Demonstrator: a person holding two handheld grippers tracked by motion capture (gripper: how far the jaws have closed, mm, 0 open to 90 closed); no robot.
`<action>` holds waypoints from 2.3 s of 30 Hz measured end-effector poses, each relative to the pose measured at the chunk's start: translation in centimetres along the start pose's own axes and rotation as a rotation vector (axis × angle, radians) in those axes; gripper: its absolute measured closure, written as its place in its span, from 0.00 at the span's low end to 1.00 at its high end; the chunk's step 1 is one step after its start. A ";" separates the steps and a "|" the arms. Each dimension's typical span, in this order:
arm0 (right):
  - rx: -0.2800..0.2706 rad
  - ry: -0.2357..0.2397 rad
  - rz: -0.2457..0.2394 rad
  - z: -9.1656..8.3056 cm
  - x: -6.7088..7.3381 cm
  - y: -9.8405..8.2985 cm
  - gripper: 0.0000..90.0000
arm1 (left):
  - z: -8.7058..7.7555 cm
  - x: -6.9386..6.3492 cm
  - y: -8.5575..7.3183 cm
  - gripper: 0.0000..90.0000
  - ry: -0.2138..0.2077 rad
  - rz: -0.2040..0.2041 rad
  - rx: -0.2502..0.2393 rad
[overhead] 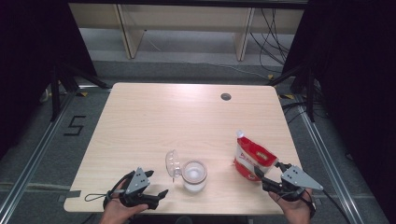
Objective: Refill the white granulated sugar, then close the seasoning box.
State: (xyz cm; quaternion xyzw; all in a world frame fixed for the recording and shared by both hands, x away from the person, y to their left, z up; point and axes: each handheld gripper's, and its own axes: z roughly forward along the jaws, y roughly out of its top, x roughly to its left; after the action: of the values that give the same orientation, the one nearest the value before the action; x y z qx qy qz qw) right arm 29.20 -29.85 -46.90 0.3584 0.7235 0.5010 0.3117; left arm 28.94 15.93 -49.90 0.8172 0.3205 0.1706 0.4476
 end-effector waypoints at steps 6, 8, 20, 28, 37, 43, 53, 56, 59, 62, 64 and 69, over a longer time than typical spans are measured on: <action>0.025 0.011 0.005 -0.8 0.9 -0.1 0.37 | 0.0 0.0 0.1 0.18 0.003 0.000 0.000; 0.038 0.005 0.006 -1.1 1.0 -0.1 0.35 | -0.1 0.2 0.1 0.18 0.005 0.028 0.009; 0.102 -0.054 -0.002 -2.7 2.2 -0.3 0.30 | -0.2 0.2 0.0 0.18 0.006 -0.006 -0.005; 0.132 -0.067 -0.016 -3.4 2.9 -0.7 0.29 | -0.2 0.4 0.1 0.18 0.013 0.018 -0.009; 0.160 -0.065 -0.043 -3.6 3.1 -0.9 0.28 | -0.5 0.4 0.3 0.18 0.013 0.000 -0.009; 0.158 -0.070 -0.056 -3.6 2.7 -1.1 0.28 | -0.8 0.4 0.6 0.21 -0.002 -0.023 -0.021; 0.181 -0.074 -0.075 -3.6 2.8 -1.1 0.30 | -1.3 0.2 1.0 0.53 -0.038 -0.040 -0.038; 0.173 -0.073 -0.087 -3.6 2.8 -1.0 0.30 | -2.0 0.0 1.4 0.73 -0.035 -0.005 -0.052; 0.173 -0.076 -0.094 -3.7 2.9 -1.0 0.30 | -2.4 -0.1 1.9 0.87 -0.031 0.002 -0.069; 0.181 -0.065 -0.070 -3.7 3.0 -1.0 0.30 | -2.4 -0.2 2.3 0.98 -0.038 0.003 -0.082; 0.171 -0.079 -0.077 -3.7 3.0 -1.0 0.31 | -2.5 -0.2 2.5 0.99 -0.032 0.014 -0.081; 0.175 -0.074 -0.054 -3.7 3.3 -1.0 0.31 | -2.9 -0.3 3.2 1.00 -0.040 0.041 -0.080</action>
State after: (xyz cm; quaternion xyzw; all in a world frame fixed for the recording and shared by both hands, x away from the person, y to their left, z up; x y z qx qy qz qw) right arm 24.23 -29.24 -47.04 0.3830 0.7618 0.4137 0.3191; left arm 28.29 16.25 -45.60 0.8084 0.2874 0.1760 0.4827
